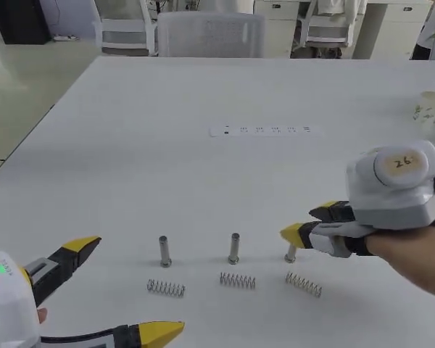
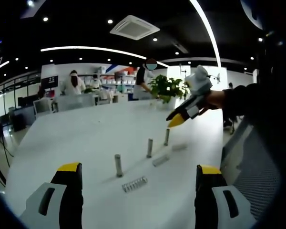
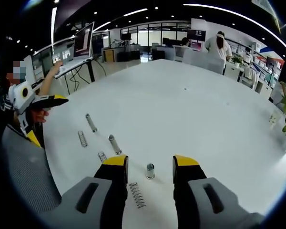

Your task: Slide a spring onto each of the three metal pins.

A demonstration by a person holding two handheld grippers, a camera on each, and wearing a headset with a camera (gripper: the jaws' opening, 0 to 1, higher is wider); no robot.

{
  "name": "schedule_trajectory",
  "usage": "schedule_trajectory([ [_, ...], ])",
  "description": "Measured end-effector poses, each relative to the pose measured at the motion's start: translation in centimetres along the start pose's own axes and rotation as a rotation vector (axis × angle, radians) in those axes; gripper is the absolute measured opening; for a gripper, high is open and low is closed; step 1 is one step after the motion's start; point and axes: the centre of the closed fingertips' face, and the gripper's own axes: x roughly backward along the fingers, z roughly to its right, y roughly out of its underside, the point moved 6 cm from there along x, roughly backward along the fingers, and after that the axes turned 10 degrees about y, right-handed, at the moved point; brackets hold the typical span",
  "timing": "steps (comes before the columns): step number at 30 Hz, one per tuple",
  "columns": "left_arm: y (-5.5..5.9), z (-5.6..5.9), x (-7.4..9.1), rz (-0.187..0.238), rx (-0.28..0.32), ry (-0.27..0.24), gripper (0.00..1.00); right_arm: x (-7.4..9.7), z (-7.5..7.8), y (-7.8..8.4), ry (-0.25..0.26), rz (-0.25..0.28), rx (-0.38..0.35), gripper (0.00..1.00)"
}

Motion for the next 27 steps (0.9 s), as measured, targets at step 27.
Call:
schedule_trajectory([
  [27, -0.1, -0.1, 0.0, -0.004, -0.006, 0.005, 0.96, 2.1, -0.5, 2.7, -0.067, -0.053, 0.041, 0.33],
])
